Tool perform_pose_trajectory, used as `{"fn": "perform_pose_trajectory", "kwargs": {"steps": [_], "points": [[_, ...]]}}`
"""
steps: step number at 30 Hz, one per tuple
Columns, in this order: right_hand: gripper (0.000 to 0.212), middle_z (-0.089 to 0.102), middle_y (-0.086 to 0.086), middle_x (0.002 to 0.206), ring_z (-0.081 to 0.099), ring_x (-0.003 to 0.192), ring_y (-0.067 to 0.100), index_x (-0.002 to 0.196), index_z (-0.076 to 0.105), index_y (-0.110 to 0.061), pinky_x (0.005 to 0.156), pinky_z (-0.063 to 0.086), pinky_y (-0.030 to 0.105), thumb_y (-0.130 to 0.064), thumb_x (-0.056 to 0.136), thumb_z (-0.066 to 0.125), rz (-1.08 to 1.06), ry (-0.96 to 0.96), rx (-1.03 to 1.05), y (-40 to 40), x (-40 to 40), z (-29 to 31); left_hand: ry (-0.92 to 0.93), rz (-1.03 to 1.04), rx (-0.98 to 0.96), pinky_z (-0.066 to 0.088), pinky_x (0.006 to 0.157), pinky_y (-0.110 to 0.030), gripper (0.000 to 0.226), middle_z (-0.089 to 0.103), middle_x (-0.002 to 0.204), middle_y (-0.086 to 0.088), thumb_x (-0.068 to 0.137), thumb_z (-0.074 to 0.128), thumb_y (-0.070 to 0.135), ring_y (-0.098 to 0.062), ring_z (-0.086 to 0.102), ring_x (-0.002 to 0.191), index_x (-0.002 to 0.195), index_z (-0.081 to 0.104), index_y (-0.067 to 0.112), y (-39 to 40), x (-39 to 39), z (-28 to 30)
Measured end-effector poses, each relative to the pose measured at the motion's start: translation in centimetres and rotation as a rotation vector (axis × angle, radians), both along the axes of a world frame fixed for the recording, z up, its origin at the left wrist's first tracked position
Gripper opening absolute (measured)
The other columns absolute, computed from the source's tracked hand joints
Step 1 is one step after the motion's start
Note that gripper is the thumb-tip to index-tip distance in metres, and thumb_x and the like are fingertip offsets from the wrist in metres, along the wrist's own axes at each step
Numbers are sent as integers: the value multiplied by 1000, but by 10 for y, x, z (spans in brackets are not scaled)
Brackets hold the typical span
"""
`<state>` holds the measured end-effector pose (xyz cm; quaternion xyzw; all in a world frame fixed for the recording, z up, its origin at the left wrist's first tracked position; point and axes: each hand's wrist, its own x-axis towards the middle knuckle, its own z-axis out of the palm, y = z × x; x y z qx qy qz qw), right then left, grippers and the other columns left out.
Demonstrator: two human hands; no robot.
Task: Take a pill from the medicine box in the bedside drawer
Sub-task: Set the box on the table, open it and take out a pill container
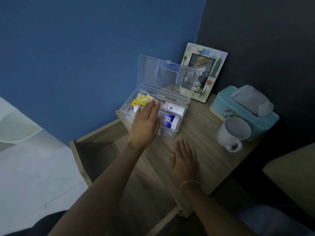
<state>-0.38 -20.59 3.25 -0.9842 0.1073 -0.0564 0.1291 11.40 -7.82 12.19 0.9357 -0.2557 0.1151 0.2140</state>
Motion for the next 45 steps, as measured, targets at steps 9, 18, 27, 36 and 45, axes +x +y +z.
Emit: {"fn": "perform_pose_trajectory", "kwargs": {"steps": [9, 18, 27, 36, 45], "points": [[56, 40, 11, 151, 32, 143, 25, 143, 39, -11, 118, 25, 48, -36, 97, 20, -17, 6, 6, 0, 2, -6, 226, 29, 80, 48, 94, -38, 34, 62, 124, -17, 86, 55, 7, -34, 56, 115, 119, 64, 10, -34, 78, 21], [54, 31, 11, 156, 22, 147, 24, 147, 31, -12, 120, 18, 47, -36, 98, 22, -4, 34, 18, -1, 1, -8, 352, 18, 203, 45, 98, -37, 29, 67, 116, -19, 80, 67, 5, -35, 60, 111, 108, 71, 9, -45, 101, 28], [53, 28, 10, 157, 17, 148, 23, 148, 27, -13, 121, 14, 46, -35, 100, 24, 3, 58, 41, -2, 1, -6, 412, 21, 194, 45, 94, -37, 30, 66, 116, -20, 80, 67, 10, -34, 61, 108, 109, 68, 1, -49, 104, 26], [52, 28, 9, 157, 18, 148, 22, 148, 30, -13, 121, 14, 45, -33, 100, 28, -7, 13, 74, 0, 0, -5, 290, 94, -23, 43, 90, -34, 39, 53, 121, -23, 82, 64, 20, -36, 55, 109, 117, 62, 2, -31, 83, 33], [53, 25, 6, 159, 14, 149, 18, 149, 27, -15, 122, 9, 42, -32, 100, 27, 17, 26, 69, 0, -4, 8, 222, 66, -322, 54, 86, -35, 34, 56, 112, -16, 84, 65, 22, -26, 65, 87, 115, 65, 7, 11, -39, 47]]}}
